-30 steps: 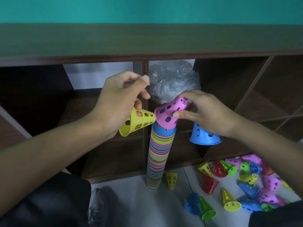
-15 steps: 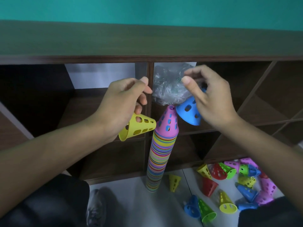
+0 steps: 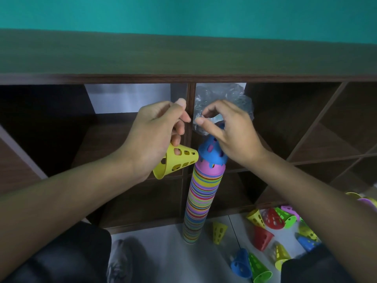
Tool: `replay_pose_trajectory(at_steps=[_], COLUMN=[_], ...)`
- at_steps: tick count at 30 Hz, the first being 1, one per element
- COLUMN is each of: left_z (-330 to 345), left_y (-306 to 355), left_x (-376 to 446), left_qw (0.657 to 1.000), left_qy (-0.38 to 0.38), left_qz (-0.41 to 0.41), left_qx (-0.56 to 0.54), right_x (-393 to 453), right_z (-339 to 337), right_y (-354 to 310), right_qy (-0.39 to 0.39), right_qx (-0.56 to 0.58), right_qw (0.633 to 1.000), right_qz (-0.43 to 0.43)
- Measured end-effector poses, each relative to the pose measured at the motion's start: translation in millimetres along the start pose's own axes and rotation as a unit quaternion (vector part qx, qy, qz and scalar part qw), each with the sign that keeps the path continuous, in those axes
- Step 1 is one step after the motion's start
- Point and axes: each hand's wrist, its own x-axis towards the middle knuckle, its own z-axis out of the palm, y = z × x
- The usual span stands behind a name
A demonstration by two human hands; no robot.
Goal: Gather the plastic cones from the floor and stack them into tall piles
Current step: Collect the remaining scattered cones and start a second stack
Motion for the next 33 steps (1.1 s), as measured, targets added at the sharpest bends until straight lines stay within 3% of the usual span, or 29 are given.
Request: replay_pose_trajectory(at_steps=[7,11,14,21,23,28,33], left_z=[3.8,11.0,20.0,35.7,38.8,39.1,31.6], left_y=[5.7,11.6,13.6,12.9,12.6,4.6,5.4], left_x=[5.4,8.9,10.8,17.2,18.2,17.5,10.9], left_qw=[0.997,0.993,0.99,0.987,0.991,0.972,0.947], left_qy=[0.022,-0.004,-0.022,-0.026,-0.02,0.041,0.065], left_qz=[0.035,0.06,0.07,0.082,0.083,0.186,0.238], left_qx=[-0.063,-0.106,-0.123,-0.136,-0.107,0.137,0.206], right_x=[-4.2,-15.3,-24.3,-32.0,-31.8,-31.8,-29.6], right_z=[-11.0,-24.2,-29.9,-38.0,-43.0,-58.9,-70.7], right_y=[-10.8,-25.2,-30.3,-24.4,-21.1,-4.7,0.9], right_qy=[0.021,-0.036,-0.082,-0.07,-0.046,0.025,0.057], right_qx=[0.032,0.087,0.124,0.245,0.221,0.106,0.027], right_qw=[0.999,0.994,0.989,0.963,0.968,0.989,0.993], right_qz=[-0.027,-0.046,-0.017,0.088,0.105,0.104,0.099])
